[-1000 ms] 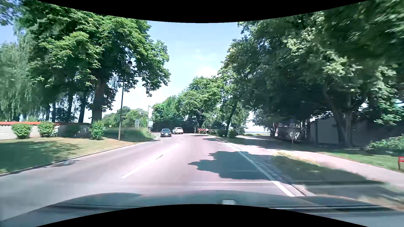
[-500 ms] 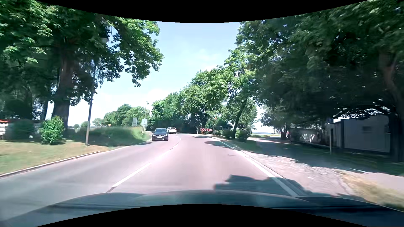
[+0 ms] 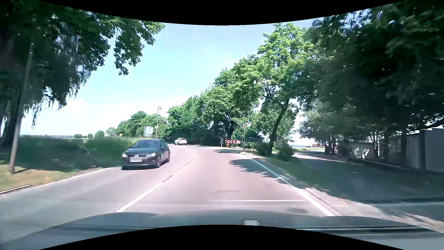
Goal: Follow the waypoints while adhering to traffic rules and regulations
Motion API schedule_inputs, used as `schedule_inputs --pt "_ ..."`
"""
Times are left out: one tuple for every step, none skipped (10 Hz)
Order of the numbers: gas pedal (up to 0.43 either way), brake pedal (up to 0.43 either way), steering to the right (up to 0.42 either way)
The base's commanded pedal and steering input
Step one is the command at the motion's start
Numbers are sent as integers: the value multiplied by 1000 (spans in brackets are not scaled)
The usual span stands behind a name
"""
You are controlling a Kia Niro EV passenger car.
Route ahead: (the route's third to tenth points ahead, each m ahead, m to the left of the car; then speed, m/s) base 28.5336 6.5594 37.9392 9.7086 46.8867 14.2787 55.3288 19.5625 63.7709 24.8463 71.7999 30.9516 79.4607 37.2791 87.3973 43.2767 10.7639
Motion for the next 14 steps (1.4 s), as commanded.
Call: schedule_inputs --pt "169 0 -29" --pt "169 0 -29" --pt "169 0 -29" --pt "169 0 -29" --pt "169 0 -30" --pt "169 0 -30" --pt "169 0 -31" --pt "169 0 -32" --pt "169 0 -33" --pt "169 0 -35" --pt "169 0 -37" --pt "169 0 -38" --pt "169 0 -40" --pt "169 0 -45"
